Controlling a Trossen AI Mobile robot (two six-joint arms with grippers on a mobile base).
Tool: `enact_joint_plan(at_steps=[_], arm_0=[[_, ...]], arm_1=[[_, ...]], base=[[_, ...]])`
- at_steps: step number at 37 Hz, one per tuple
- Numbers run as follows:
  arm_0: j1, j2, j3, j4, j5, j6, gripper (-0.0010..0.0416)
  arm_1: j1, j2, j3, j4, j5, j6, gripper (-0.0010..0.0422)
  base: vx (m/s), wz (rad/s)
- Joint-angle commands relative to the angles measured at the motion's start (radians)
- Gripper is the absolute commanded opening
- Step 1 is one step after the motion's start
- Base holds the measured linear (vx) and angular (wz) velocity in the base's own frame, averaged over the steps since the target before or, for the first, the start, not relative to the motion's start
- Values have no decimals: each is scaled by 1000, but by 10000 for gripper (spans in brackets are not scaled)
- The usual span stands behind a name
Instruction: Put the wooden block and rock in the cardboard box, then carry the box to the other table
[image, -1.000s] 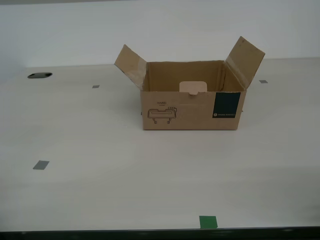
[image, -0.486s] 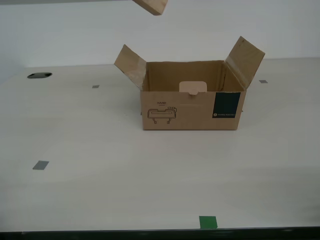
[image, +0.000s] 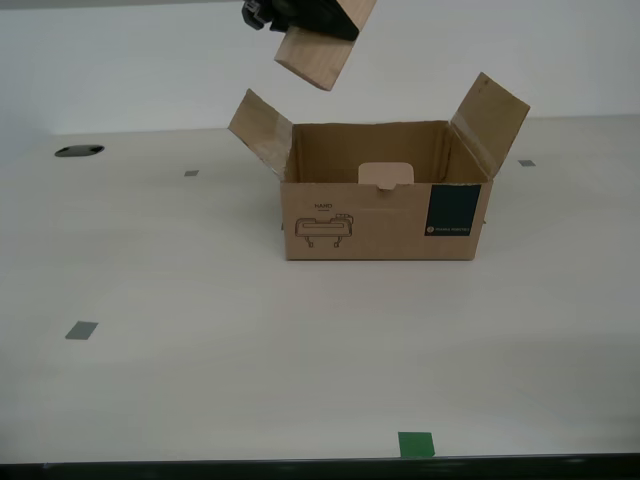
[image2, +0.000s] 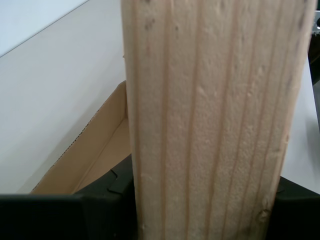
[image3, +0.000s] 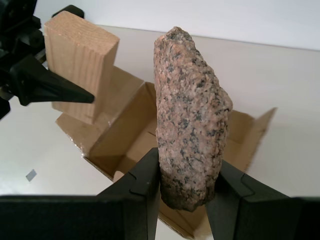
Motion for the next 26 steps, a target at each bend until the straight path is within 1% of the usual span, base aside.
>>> enact_joint_plan(at_steps=[1, 6, 12, 15, 20, 24, 26], arm_0=[[45, 37, -25, 61, -5, 19, -1], [85, 107, -48, 115, -5, 18, -1], [100, 211, -54, 131, -4, 18, -1], [100, 253, -54, 151, -5, 18, -1], [101, 300, -54, 195, -5, 19, -1], [103, 333, -50, 207, -6, 19, -1], [107, 347, -48, 207, -6, 19, 0]], arm_1=[[0, 0, -41, 53, 10, 8, 0], [0, 0, -79, 78, 10, 17, 0], [0, 0, -163, 208, 10, 19, 0], [0, 0, -196, 250, 10, 18, 0], [0, 0, -212, 261, 7, 16, 0], [0, 0, -215, 262, -19, 16, 0], [0, 0, -215, 262, -21, 15, 0]], base=[[0, 0], [0, 0], [0, 0], [0, 0], [0, 0], [0, 0], [0, 0]])
